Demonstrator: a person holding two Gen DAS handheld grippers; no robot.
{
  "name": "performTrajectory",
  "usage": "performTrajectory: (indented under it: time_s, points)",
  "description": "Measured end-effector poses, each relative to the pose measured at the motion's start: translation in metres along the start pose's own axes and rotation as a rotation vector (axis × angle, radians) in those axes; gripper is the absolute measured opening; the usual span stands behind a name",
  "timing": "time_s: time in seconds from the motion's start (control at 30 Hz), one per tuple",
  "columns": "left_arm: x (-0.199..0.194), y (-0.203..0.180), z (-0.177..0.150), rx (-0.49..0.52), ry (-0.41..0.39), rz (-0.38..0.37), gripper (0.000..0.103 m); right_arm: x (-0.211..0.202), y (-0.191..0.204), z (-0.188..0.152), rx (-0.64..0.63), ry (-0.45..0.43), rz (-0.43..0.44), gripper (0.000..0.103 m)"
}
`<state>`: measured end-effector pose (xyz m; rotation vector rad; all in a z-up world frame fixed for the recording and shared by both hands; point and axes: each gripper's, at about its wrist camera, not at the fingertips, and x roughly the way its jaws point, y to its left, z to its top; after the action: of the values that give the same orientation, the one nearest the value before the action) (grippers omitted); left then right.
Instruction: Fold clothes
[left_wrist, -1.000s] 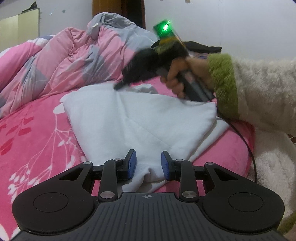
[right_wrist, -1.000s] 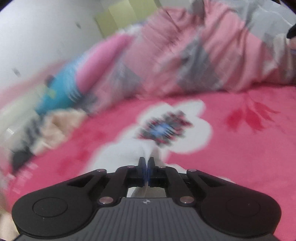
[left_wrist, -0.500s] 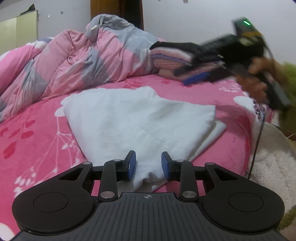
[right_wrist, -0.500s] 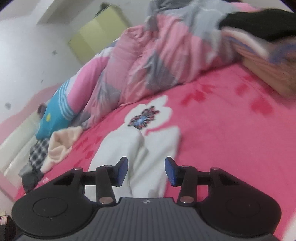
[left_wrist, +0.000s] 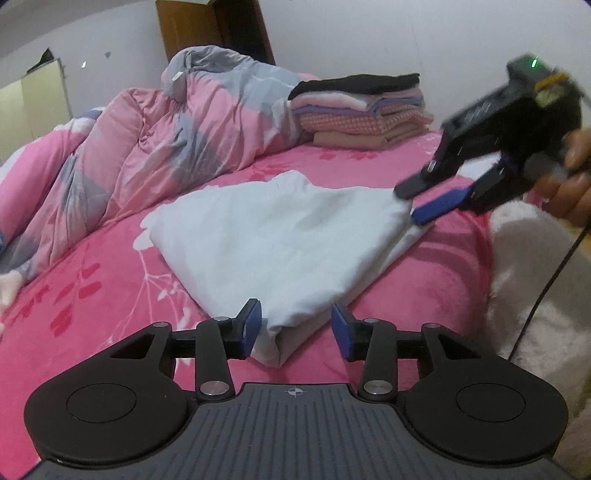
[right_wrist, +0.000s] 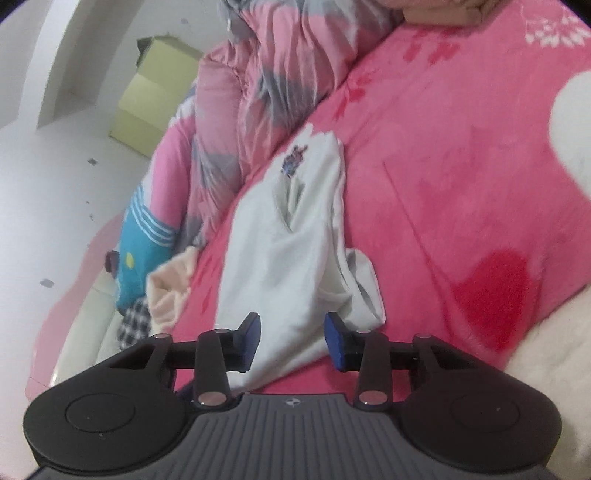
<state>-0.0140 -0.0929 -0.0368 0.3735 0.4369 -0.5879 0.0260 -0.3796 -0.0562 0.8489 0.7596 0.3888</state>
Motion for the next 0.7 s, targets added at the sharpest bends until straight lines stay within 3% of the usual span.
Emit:
performTrajectory:
  time_s: [0.1,0.13,0.2,0.4,0.7]
  points:
    - [-0.004,0.009,0.0,-0.078,0.001,-0.018,0.045,0.011,-0.004,0.0,0.009,-0.014,-0.037,0.021]
    - [-0.005,0.013,0.001,-0.112,0.005,-0.026,0.045,0.013,-0.006,-0.001,0.013,-0.023,-0.041,0.008]
    - [-0.005,0.022,0.002,-0.183,0.013,-0.039,0.045,0.009,-0.01,-0.004,0.03,-0.038,-0.022,0.001]
    - [-0.006,0.047,0.0,-0.361,0.028,-0.077,0.045,-0.009,-0.01,-0.016,0.017,-0.09,-0.009,0.0]
    - [-0.004,0.066,0.0,-0.497,0.03,-0.121,0.045,-0.01,-0.013,-0.018,-0.006,-0.102,-0.037,0.0]
